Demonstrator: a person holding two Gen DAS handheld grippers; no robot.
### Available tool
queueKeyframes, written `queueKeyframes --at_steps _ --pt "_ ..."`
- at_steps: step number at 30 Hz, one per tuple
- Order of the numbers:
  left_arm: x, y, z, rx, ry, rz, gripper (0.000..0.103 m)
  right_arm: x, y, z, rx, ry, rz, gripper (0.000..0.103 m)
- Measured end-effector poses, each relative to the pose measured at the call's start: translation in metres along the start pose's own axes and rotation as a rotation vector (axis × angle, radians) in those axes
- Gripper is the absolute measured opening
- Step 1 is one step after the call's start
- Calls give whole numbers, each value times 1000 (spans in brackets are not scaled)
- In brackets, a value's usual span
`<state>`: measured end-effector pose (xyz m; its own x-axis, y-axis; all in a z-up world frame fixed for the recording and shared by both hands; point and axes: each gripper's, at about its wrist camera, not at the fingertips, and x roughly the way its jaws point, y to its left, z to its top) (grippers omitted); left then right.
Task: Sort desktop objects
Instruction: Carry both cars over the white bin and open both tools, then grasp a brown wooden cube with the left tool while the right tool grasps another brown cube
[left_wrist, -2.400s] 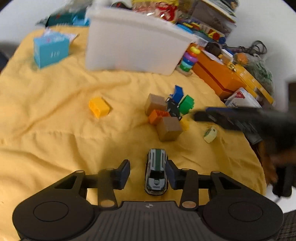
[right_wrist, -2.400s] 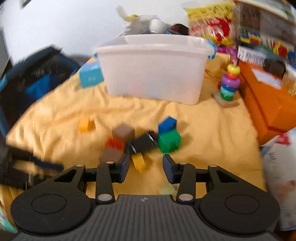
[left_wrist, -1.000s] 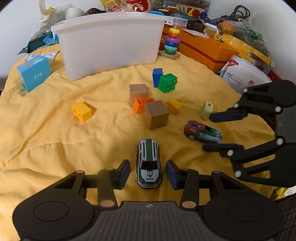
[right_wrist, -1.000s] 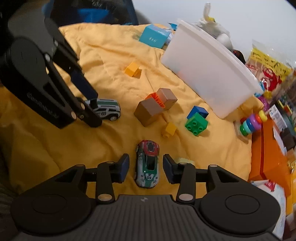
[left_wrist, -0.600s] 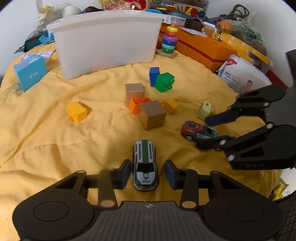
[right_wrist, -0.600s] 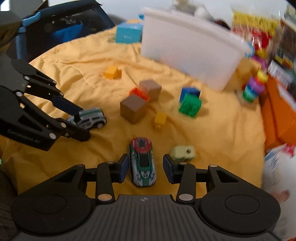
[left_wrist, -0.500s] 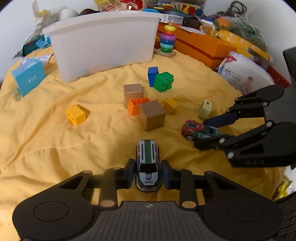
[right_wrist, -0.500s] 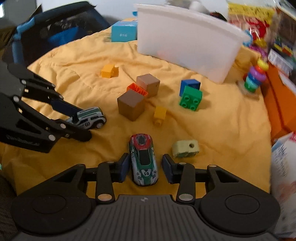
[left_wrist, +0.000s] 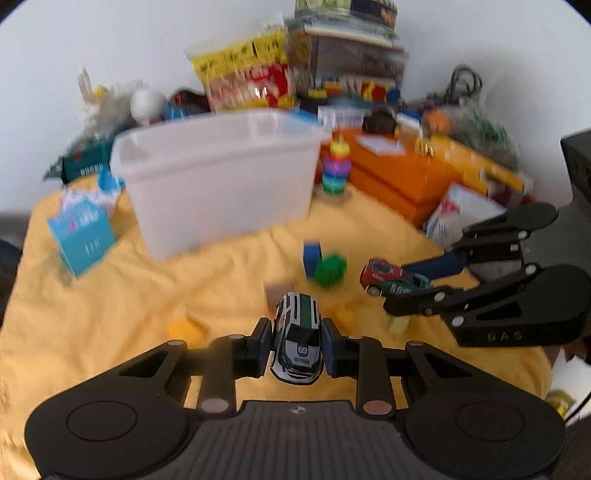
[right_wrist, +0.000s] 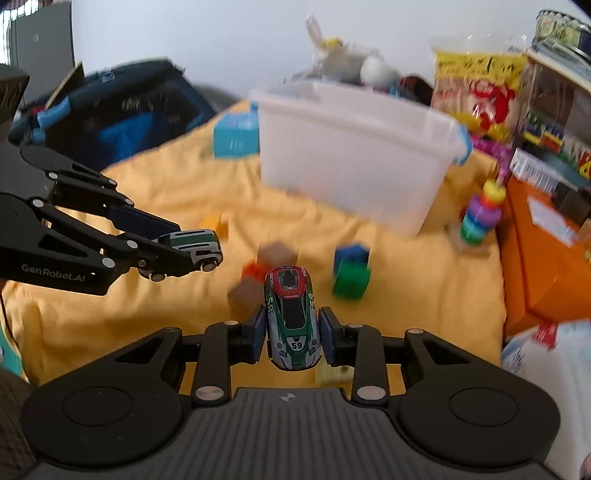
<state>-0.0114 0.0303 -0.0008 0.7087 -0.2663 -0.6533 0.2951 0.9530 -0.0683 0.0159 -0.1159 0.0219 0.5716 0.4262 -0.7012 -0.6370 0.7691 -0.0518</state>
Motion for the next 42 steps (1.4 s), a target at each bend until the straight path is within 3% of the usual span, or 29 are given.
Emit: queueKeyframes --at_steps 10,17,24,27,29,30,32,34,37,42 --pt "-14 15 68 80 -184 75 32 -6 -18 48 -20 -142 -54 34" --pt "-8 37 124 125 -295 150 32 3 -40 105 -28 -280 -121 34" --pt "32 70 175 95 -321 211 32 49 -71 157 43 -315 -211 34" --pt "60 79 185 109 -283 252 32 69 -84 167 84 -301 -242 35" --pt "73 85 186 78 -252 229 36 81 -91 169 131 -286 -271 38" --pt "74 88 185 51 -240 214 38 83 -94 167 163 -282 -286 45" --pt "64 87 176 23 -264 196 59 76 -95 158 213 -298 -275 45" --pt "54 82 164 30 -290 213 69 66 -89 145 186 -317 -241 47" --pt "42 75 142 19 -276 191 69 56 -79 119 169 -297 -222 47" --pt "32 61 94 -61 -170 128 69 45 -65 82 198 -233 -139 47"
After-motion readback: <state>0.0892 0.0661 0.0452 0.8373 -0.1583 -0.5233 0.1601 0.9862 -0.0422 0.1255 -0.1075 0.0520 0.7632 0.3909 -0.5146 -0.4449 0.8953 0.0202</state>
